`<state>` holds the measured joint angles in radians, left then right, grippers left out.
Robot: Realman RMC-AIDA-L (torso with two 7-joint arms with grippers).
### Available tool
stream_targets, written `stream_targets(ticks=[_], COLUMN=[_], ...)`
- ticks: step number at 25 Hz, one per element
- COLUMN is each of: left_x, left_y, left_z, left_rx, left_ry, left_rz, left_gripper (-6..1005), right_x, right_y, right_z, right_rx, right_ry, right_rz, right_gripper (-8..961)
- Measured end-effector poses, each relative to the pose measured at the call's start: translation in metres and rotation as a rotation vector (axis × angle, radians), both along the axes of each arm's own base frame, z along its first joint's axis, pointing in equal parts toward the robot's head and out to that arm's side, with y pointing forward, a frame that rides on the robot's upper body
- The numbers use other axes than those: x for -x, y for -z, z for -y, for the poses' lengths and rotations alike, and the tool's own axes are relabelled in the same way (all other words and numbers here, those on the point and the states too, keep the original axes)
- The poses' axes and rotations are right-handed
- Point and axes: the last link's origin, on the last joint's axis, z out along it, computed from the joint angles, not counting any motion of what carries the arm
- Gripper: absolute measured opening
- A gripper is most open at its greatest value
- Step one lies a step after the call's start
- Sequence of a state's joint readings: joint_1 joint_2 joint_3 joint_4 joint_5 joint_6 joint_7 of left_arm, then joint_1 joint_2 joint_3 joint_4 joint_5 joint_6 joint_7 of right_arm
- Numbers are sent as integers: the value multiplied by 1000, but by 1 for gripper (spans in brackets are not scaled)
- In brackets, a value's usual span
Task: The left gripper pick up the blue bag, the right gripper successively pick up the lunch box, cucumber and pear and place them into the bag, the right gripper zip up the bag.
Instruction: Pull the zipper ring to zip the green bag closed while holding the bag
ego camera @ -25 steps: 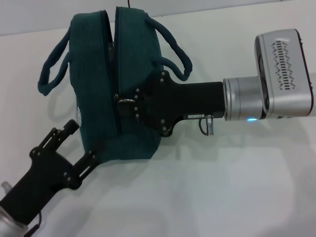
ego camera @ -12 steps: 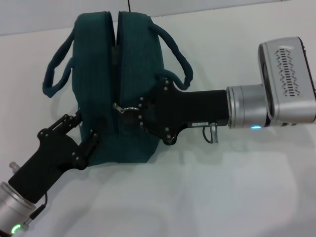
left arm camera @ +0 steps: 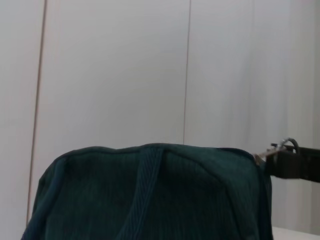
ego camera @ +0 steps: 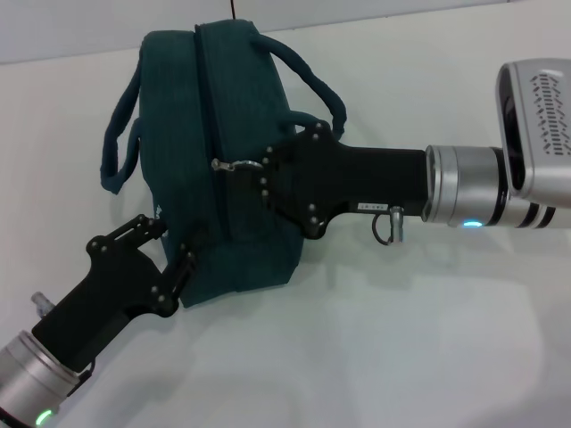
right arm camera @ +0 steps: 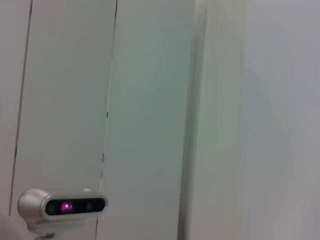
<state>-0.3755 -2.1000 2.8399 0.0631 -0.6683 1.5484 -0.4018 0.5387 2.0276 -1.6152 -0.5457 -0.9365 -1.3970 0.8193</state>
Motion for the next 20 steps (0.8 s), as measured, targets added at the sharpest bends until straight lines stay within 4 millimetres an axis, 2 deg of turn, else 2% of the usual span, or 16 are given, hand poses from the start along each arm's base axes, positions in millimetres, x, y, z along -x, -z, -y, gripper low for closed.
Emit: stream_targets(ticks=[20], left_x=[7], left_y=[2], left_z=[-5], left_rx=[-28], left_ry=[-3], left_rz=[-86], left_gripper=[213], right_x=[4], right_y=[-14], right_z=[-10], right_rx=[-152], right_ry=[33], right_rz=[-124], right_gripper=[9])
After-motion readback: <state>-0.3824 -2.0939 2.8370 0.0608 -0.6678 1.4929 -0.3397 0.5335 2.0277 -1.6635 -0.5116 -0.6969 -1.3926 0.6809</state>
